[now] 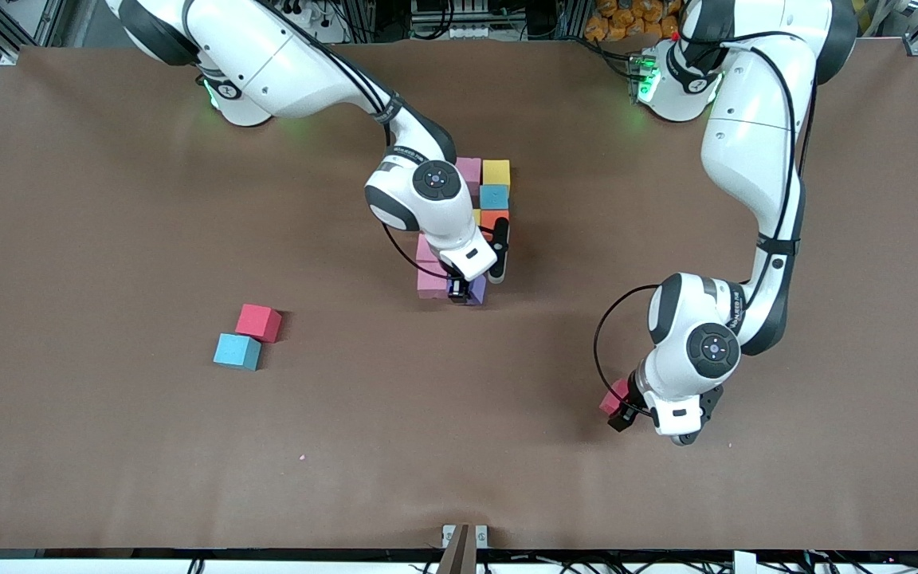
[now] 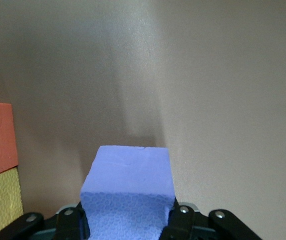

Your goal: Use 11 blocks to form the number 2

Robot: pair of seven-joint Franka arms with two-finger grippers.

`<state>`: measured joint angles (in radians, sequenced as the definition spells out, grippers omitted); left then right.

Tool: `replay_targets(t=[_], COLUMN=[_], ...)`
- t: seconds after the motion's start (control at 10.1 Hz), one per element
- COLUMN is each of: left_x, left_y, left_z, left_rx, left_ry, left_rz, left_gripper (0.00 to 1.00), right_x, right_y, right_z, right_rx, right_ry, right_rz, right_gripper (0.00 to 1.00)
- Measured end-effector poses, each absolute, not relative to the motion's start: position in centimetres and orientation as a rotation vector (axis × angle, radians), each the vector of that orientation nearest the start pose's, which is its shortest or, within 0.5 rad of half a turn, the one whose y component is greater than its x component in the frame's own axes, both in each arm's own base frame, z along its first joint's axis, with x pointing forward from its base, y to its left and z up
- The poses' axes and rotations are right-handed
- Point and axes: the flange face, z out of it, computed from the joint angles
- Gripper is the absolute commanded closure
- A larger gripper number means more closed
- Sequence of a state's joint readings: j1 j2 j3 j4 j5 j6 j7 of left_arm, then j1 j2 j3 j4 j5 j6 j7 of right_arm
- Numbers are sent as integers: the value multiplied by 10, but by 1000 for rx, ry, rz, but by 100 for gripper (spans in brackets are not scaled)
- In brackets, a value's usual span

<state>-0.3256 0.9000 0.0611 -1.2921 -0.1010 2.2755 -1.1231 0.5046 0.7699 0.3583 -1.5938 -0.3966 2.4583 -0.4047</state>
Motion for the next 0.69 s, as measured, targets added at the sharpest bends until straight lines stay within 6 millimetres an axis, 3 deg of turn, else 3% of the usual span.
replay_targets(t=[0.1,0.4,0.69], left_x=[726,725,725], left_y=[-212,-212,-212], left_z=[209,206,203], left_rx=[-2903,-2901,-2900], left_ry=[-1394,-1392,-1391], left_rz=[-71,-67,-63], left_gripper=[8,14,33], right_x=[490,490,489], right_y=[514,513,513], right_z=[215,214,214], right_rx=[-2346,-2347,-2347], right_ry=[-2068,-2069,-2070], right_rz=[-253,-247,-246], right_gripper=[56,56,56])
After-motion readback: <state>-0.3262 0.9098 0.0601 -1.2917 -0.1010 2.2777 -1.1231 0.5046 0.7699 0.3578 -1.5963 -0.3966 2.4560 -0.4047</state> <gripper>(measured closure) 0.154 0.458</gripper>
